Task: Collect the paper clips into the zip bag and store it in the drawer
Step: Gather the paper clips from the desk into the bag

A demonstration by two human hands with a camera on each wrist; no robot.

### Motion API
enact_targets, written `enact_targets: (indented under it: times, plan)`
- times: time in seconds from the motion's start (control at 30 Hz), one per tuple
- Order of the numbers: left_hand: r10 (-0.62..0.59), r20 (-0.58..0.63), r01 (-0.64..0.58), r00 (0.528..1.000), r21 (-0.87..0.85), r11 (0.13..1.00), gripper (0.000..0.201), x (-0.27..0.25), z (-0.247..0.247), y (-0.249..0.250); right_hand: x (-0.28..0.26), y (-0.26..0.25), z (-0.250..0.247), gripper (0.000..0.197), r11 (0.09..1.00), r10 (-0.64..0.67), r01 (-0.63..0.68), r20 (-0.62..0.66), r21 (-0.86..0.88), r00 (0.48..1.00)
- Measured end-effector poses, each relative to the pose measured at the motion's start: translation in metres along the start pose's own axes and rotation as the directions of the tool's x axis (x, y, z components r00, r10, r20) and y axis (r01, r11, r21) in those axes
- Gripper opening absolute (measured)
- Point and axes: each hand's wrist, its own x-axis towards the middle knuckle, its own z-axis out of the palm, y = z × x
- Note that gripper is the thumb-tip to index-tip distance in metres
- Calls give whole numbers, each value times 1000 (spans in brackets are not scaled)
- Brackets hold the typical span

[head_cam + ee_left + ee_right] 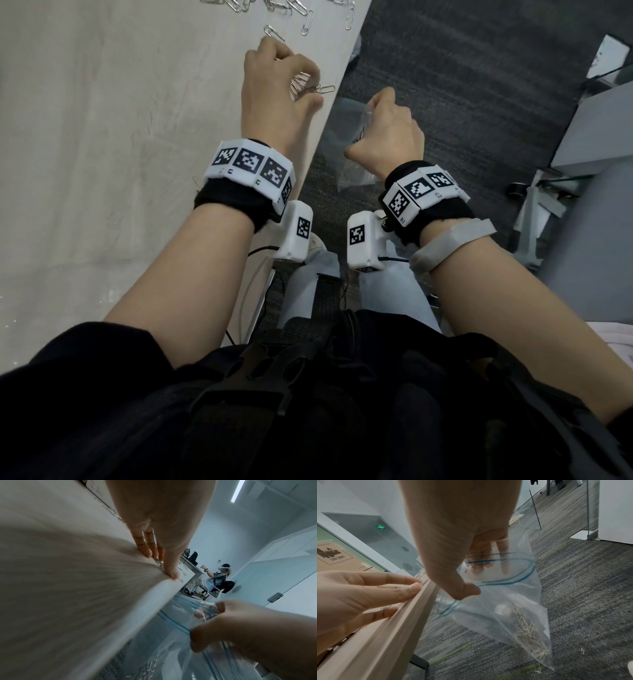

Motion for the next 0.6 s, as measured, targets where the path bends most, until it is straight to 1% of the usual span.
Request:
enact_targets:
  times: [0.1, 0.27, 0.33, 0.4, 0.5, 0.57, 0.6]
  plan:
    - [29, 10, -28, 1000, -52, 998, 16, 1, 4, 2, 4, -2, -2, 54, 1000, 2, -2, -1, 8, 1000]
    - [72, 44, -68, 996, -84, 994, 14, -3, 15, 12, 4, -4, -2, 53, 1000, -4, 3, 5, 4, 1000]
    - [119, 88, -112, 989, -82, 990, 12, -4, 19, 15, 4, -4, -2, 52, 1000, -13, 13, 6, 3, 1000]
    - [181, 134, -178, 974, -34, 984, 11, -6, 22, 19, 4, -3, -2, 51, 1000, -19, 19, 5, 4, 1000]
    - [225, 191, -233, 956, 24, 972, 13, -7, 25, 24, 5, -2, -3, 51, 1000, -19, 19, 10, 7, 1000]
    - [237, 191, -240, 953, -12, 971, 15, -8, 26, 26, 5, -2, -3, 51, 1000, -19, 19, 13, 8, 1000]
    - [238, 164, -232, 957, -57, 971, 18, -8, 25, 26, 5, -1, -3, 50, 1000, -20, 19, 12, 6, 1000]
